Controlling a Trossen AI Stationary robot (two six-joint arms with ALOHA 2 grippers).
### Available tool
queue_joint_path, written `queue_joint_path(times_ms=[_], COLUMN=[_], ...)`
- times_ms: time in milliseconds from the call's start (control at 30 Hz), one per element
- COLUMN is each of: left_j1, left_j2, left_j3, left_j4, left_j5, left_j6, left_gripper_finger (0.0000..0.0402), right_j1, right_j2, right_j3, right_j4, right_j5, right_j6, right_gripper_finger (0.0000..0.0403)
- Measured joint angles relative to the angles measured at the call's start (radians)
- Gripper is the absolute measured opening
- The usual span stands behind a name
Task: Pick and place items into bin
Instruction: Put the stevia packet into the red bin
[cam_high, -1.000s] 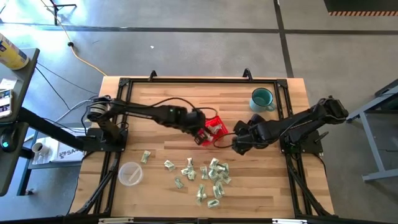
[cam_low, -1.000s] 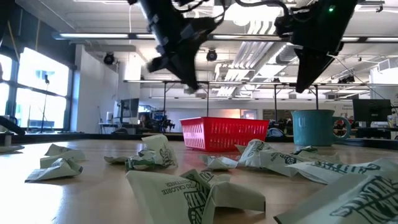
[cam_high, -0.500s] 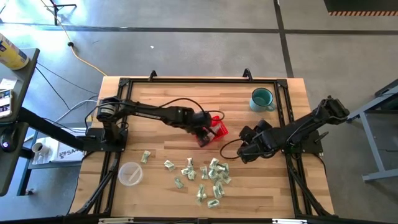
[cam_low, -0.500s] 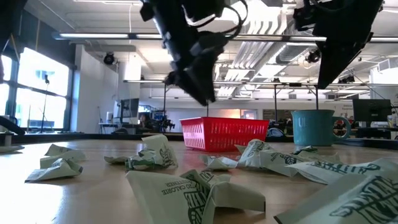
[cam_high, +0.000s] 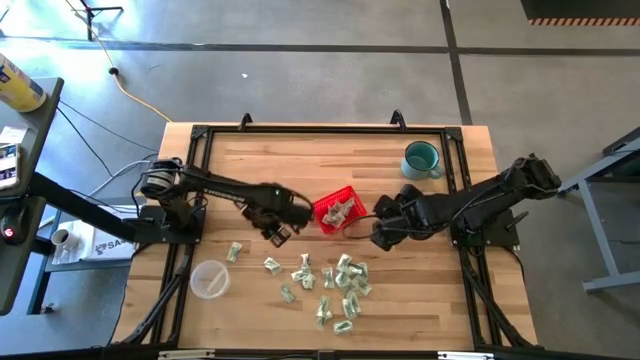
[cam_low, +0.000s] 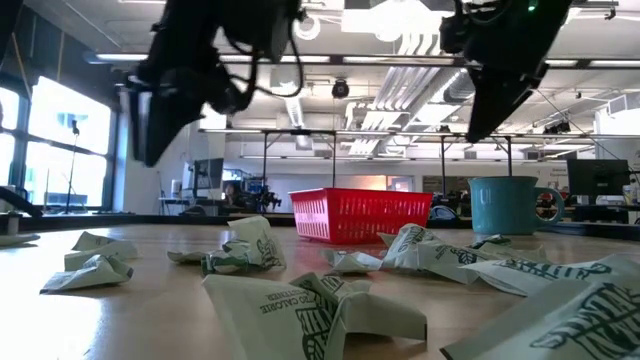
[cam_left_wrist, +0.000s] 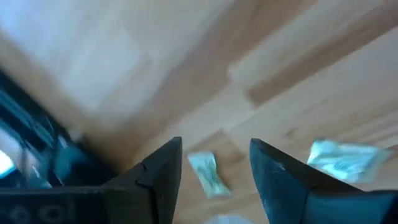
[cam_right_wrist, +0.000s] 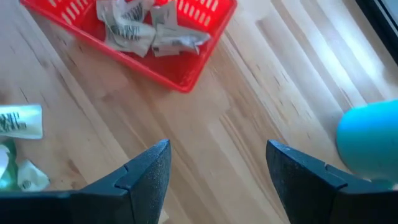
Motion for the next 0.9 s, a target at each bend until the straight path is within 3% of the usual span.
queue_joint_path(times_ms=[167, 267, 400, 500, 733, 900], left_j1=[-0.065, -0.105, -0.163, -0.203, -0.26, -0.258], left_j2=[-0.019, -0.087, -0.213, -0.281, -0.347, -0.346], left_j3=[-0.154, -0.257, -0.39, -0.46, -0.556, -0.634], left_j4=[0.03, 0.172, 0.349, 0.347, 0.382, 0.503], left_j5=[0.07, 0.106, 0.093, 0.072, 0.093, 0.138], left_j6=[-0.176, -0.271, -0.43, -0.519, -0.548, -0.549], left_gripper_finger=[0.0214, 0.0215, 0.0215, 0.0215, 0.0215, 0.0215], right_j1=[-0.028, -0.031, -0.031, -0.031, -0.031, -0.031], right_j2=[0.0, 0.0, 0.0, 0.0, 0.0, 0.0], right_j3=[0.0, 0.0, 0.0, 0.0, 0.0, 0.0], right_j4=[0.037, 0.038, 0.044, 0.054, 0.085, 0.098], right_j5=[-0.025, -0.028, -0.031, -0.035, -0.031, -0.03], right_j6=[-0.068, -0.094, -0.099, -0.099, -0.095, -0.066], right_gripper_finger=[0.0254, 0.0254, 0.0254, 0.0254, 0.0254, 0.0254])
